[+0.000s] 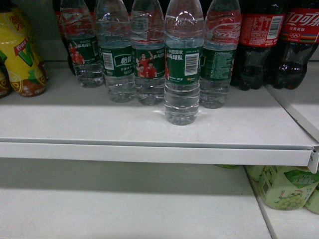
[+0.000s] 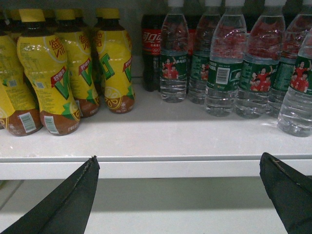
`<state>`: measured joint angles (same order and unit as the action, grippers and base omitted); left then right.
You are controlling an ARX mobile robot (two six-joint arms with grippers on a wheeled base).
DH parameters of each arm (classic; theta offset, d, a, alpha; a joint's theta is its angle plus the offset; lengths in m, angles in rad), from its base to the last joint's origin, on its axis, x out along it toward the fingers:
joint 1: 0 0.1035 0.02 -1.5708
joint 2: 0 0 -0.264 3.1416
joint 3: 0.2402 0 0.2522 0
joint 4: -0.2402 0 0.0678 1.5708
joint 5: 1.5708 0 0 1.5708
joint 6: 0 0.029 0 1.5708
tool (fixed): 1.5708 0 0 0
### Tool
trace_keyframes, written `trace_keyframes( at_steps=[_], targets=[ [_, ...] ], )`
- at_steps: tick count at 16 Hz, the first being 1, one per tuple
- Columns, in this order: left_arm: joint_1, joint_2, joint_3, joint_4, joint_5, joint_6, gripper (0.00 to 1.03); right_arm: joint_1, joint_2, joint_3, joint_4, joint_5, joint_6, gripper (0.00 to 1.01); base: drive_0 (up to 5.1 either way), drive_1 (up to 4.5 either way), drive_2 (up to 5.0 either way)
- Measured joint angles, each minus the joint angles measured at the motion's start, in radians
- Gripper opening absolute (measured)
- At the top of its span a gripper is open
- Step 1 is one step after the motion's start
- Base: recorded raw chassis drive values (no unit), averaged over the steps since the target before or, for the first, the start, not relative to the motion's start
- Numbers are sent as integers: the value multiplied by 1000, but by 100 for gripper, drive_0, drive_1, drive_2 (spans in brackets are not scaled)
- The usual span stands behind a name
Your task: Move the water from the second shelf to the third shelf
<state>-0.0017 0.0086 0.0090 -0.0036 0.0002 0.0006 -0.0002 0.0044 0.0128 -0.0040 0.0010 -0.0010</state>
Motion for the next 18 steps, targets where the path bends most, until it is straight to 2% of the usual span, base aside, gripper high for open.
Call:
trace_keyframes(
  at_steps=[17,18],
  targets=[
    [0,0,0,0,0,0,98,0,0,0,0,0,0,98,0,0,0],
    [0,0,0,0,-1,0,98,-18,18,21,-85,-56,27,98,0,0,0]
  ],
)
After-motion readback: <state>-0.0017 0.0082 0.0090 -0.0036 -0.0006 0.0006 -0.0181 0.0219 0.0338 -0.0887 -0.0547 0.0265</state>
